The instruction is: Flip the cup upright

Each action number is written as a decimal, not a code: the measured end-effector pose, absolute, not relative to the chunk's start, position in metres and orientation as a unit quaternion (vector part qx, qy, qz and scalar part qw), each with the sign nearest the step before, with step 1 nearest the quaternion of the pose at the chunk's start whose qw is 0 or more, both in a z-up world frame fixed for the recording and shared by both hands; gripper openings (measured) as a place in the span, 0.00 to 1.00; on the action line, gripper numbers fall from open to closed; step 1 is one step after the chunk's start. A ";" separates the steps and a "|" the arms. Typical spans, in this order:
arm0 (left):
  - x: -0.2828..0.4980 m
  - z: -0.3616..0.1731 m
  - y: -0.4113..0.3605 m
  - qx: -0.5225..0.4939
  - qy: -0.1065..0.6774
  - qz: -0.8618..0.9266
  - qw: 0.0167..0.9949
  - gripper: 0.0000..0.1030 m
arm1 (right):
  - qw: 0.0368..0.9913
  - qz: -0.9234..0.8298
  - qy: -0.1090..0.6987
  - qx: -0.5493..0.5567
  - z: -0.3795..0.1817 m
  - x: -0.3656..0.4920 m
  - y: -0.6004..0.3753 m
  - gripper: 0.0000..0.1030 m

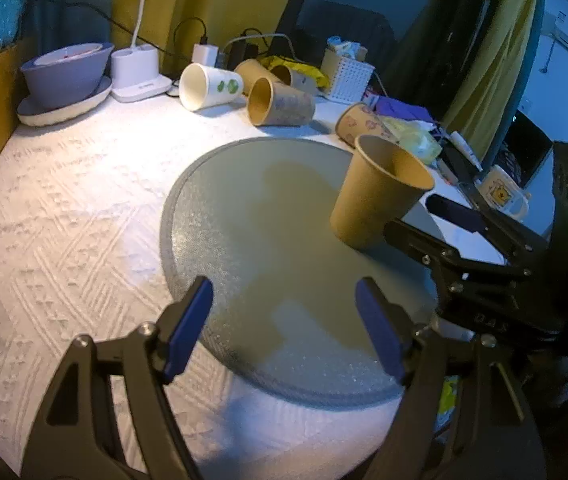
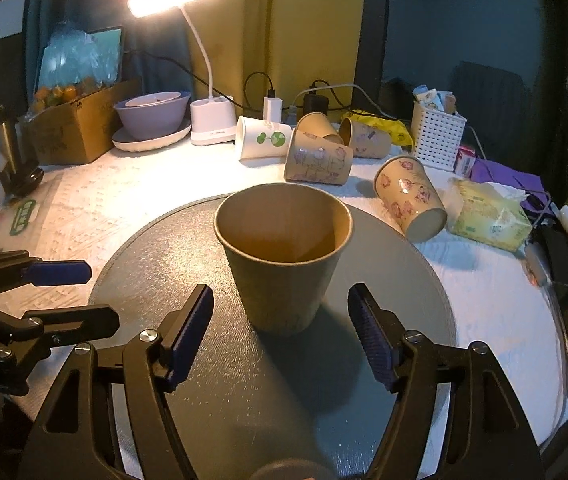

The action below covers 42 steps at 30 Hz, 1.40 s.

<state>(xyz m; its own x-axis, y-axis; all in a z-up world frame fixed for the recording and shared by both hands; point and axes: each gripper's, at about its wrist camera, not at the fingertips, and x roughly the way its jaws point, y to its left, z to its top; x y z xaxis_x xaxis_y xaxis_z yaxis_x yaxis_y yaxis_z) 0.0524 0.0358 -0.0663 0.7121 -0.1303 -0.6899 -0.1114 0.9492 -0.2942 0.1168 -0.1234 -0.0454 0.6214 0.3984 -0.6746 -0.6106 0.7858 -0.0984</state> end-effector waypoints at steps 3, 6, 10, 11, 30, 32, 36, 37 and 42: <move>0.047 -0.061 0.034 -0.156 0.372 -0.006 0.915 0.75 | 0.888 0.280 0.327 -0.162 -0.041 0.110 -0.126 0.71; 0.040 -0.056 0.031 -0.151 0.361 -0.006 0.920 0.76 | 0.890 0.278 0.324 -0.162 -0.036 0.102 -0.129 0.71; 0.031 -0.049 0.027 -0.145 0.349 -0.005 0.926 0.76 | 0.893 0.274 0.318 -0.163 -0.029 0.091 -0.133 0.71; 0.028 -0.047 0.025 -0.142 0.347 -0.004 0.927 0.76 | 0.894 0.273 0.316 -0.163 -0.027 0.088 -0.134 0.71; -0.018 -0.007 0.006 -0.094 0.283 0.009 0.954 0.76 | 0.917 0.258 0.281 -0.114 0.026 0.039 -0.169 0.71; -0.022 -0.002 0.004 -0.087 0.274 0.012 0.958 0.76 | 0.920 0.255 0.275 -0.111 0.032 0.035 -0.172 0.71; -0.030 0.008 0.000 -0.077 0.256 0.014 0.963 0.76 | 0.925 0.252 0.266 -0.102 0.045 0.027 -0.179 0.71; -0.032 0.011 0.000 -0.074 0.252 0.016 0.965 0.76 | 0.926 0.251 0.262 -0.101 0.048 0.024 -0.181 0.71; -0.041 0.022 -0.002 -0.067 0.231 0.018 0.970 0.76 | 0.931 0.250 0.246 -0.098 0.061 0.014 -0.186 0.71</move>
